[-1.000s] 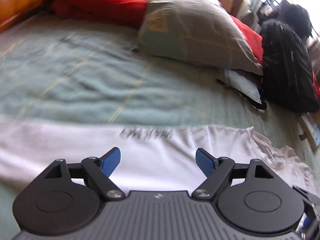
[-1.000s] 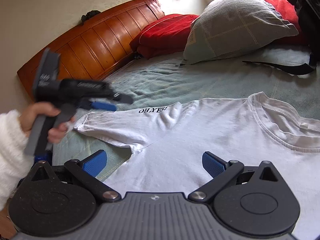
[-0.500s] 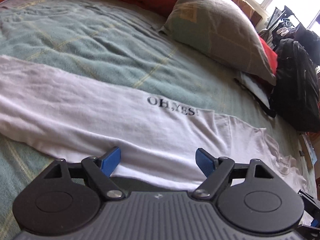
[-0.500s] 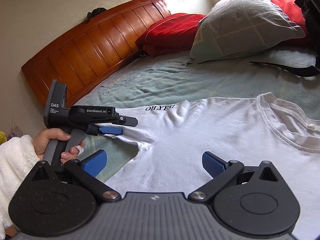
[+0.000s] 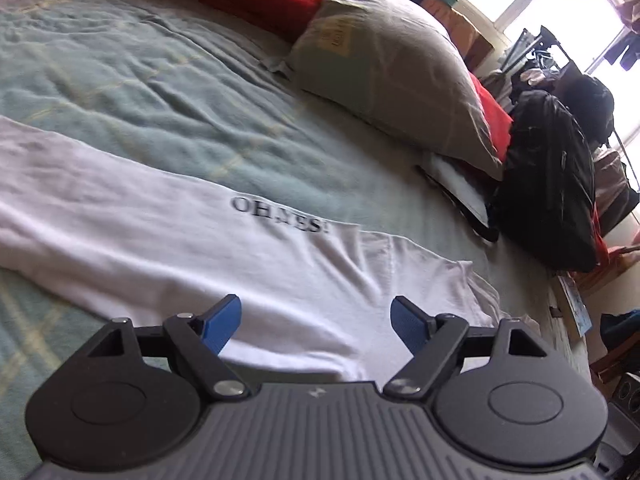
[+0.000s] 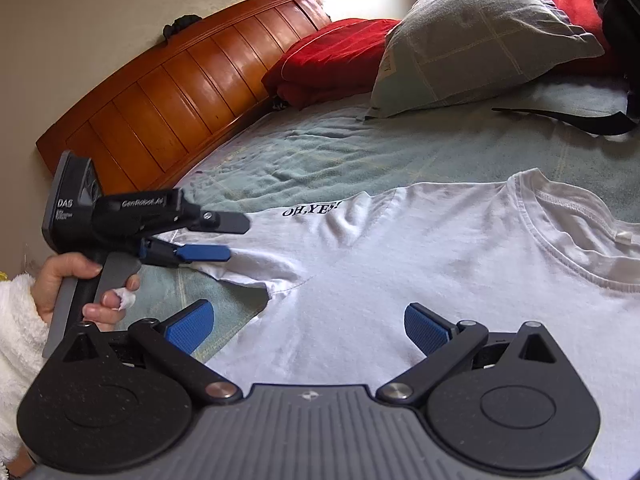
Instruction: Fold clothes
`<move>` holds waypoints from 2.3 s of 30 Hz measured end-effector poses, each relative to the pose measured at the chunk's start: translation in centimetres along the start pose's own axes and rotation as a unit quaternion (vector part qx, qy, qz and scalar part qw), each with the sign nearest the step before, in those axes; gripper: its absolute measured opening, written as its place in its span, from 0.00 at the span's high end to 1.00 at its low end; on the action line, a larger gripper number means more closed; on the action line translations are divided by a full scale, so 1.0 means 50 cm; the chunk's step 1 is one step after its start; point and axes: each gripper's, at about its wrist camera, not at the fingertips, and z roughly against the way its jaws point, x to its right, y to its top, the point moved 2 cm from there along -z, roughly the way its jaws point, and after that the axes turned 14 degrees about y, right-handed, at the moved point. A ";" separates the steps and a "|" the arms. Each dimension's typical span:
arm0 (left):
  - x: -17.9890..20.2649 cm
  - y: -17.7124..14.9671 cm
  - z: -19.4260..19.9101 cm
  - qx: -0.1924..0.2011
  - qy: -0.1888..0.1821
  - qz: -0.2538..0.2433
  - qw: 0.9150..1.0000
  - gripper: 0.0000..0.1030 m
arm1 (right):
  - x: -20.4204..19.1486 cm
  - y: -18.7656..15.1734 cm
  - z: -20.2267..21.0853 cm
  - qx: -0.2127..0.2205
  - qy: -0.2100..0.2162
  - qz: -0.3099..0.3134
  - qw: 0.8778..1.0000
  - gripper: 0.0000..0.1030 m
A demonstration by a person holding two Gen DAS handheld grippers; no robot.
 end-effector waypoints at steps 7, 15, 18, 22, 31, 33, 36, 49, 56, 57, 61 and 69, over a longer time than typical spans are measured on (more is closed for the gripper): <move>0.049 -0.008 -0.038 -0.019 -0.015 -0.017 1.000 0.21 | 0.000 -0.001 0.000 -0.001 0.002 -0.001 1.000 0.00; 0.053 -0.009 -0.065 -0.038 0.006 -0.024 0.999 0.21 | -0.032 0.002 0.007 -0.010 0.012 0.016 1.000 0.00; 0.030 -0.002 -0.060 -0.027 0.022 -0.022 0.999 0.21 | -0.045 0.002 0.009 -0.010 0.017 0.025 0.999 0.00; -0.014 0.009 -0.059 -0.022 0.042 -0.007 0.999 0.21 | -0.043 0.000 0.003 -0.015 0.011 0.024 1.000 0.00; -0.127 0.040 -0.044 0.035 0.120 -0.007 0.992 0.21 | -0.033 0.000 0.002 -0.012 0.008 0.016 1.000 0.00; -0.144 0.049 -0.033 0.041 0.140 0.007 0.989 0.22 | -0.033 0.000 0.002 -0.011 0.008 0.016 1.000 0.00; -0.139 0.051 -0.006 0.045 0.117 0.022 0.992 0.21 | -0.032 -0.001 0.001 -0.010 0.009 0.015 1.000 0.00; -0.177 0.044 -0.035 0.050 0.174 0.003 0.983 0.20 | -0.032 -0.002 0.001 -0.012 0.008 0.014 1.000 0.00; -0.214 0.053 0.040 0.084 0.196 0.023 0.977 0.21 | -0.021 -0.001 0.002 -0.008 0.007 0.004 1.000 0.00; -0.207 0.048 0.052 0.088 0.174 0.023 0.980 0.21 | -0.022 -0.001 0.000 -0.008 0.007 0.005 1.000 0.00; -0.170 0.021 0.043 0.067 0.108 -0.002 0.992 0.19 | -0.026 -0.005 -0.006 -0.014 0.007 0.008 1.000 0.00; -0.297 0.036 0.032 0.059 0.239 0.068 0.967 0.20 | -0.031 -0.005 -0.006 -0.016 0.001 0.014 1.000 0.00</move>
